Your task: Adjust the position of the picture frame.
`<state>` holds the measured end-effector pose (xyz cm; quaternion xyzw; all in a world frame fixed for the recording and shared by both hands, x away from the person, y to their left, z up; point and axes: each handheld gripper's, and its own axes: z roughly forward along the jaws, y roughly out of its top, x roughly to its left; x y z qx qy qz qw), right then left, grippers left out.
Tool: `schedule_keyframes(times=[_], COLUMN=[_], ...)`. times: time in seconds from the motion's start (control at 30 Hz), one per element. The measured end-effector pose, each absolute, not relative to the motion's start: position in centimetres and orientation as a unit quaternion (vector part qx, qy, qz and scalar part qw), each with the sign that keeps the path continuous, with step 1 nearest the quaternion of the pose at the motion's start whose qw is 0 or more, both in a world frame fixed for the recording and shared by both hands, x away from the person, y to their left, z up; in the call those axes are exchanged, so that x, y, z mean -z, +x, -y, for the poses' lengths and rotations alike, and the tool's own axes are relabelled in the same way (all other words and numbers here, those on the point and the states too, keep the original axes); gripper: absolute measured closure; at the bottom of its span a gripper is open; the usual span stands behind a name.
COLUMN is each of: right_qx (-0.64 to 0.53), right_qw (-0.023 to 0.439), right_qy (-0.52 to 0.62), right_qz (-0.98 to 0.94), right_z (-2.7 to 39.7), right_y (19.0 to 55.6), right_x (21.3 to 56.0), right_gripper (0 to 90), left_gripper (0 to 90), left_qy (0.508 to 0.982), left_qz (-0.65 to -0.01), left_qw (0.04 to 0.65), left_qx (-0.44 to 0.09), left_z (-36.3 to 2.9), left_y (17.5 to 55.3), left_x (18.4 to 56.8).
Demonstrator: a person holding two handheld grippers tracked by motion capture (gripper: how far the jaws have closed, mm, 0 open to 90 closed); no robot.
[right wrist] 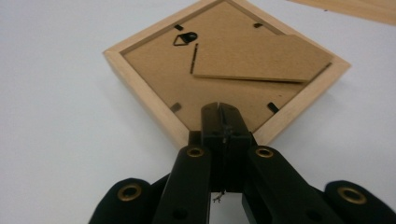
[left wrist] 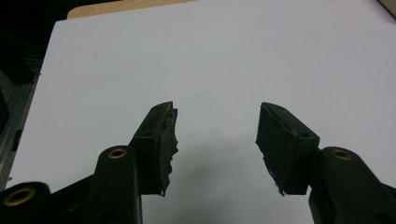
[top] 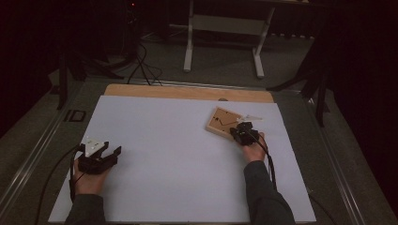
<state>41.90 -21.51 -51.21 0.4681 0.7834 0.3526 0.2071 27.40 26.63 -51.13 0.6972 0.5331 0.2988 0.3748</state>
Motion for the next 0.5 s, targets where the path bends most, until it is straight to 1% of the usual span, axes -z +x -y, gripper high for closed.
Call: schedule_keyframes(times=[0.5], right_qx=[-0.360], right_qw=[0.197], right_qy=[0.431], right_qz=[-0.803], right_z=[20.1], right_y=[39.6], right_x=[51.3], right_gripper=[90.0], left_gripper=[46.7], left_qy=[0.699], left_qz=[-0.531], left_qw=[0.373], left_qx=[-0.300], left_z=[-26.5], left_y=[27.4], left_x=[51.1])
